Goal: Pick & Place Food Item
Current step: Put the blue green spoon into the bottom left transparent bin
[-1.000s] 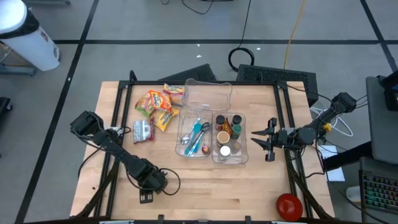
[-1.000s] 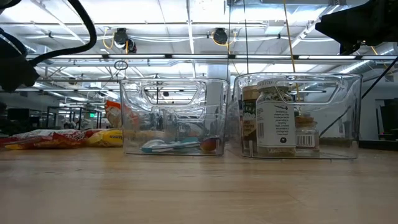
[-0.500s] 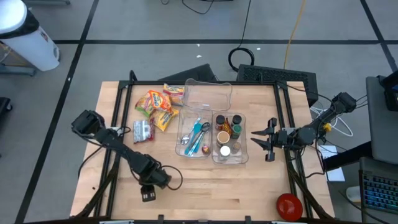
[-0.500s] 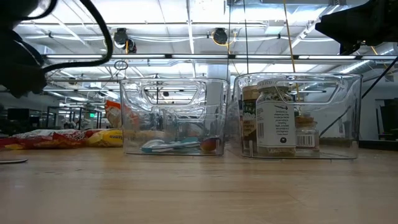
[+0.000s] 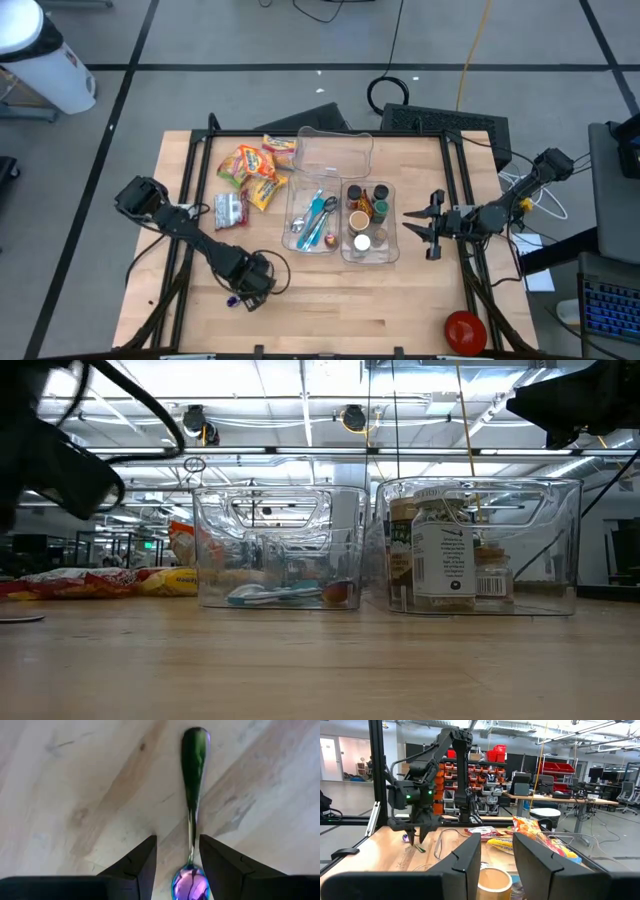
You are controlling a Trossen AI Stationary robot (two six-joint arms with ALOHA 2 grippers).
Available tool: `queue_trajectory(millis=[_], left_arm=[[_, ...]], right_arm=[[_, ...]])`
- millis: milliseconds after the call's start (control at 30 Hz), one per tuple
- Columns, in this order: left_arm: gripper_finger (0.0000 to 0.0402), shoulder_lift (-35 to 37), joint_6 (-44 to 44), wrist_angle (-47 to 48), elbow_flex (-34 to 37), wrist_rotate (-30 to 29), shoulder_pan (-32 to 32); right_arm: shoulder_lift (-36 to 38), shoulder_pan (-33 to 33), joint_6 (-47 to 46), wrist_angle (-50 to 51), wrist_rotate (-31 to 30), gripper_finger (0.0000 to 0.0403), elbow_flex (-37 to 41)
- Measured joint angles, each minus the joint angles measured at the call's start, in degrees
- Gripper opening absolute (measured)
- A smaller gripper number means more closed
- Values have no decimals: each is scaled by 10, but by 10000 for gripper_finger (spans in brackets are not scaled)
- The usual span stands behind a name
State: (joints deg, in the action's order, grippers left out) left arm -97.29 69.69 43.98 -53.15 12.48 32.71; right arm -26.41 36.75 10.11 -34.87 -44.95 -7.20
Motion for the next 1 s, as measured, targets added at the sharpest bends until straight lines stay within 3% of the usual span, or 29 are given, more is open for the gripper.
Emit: queue_trajectory(millis=[233, 433, 733, 1000], left_arm=[[156, 1, 79, -11, -1, -83, 38], [156, 1, 130, -11, -1, -98, 52], [151, -5, 115, -21, -1, -111, 80], [45, -19, 115, -35, -1, -109, 84]], right_arm=[[0, 0, 0, 0, 0, 105, 0], [0, 0, -1, 0, 0, 105, 0], [0, 0, -4, 0, 0, 105, 0], [0, 0, -4, 0, 0, 105, 0]])
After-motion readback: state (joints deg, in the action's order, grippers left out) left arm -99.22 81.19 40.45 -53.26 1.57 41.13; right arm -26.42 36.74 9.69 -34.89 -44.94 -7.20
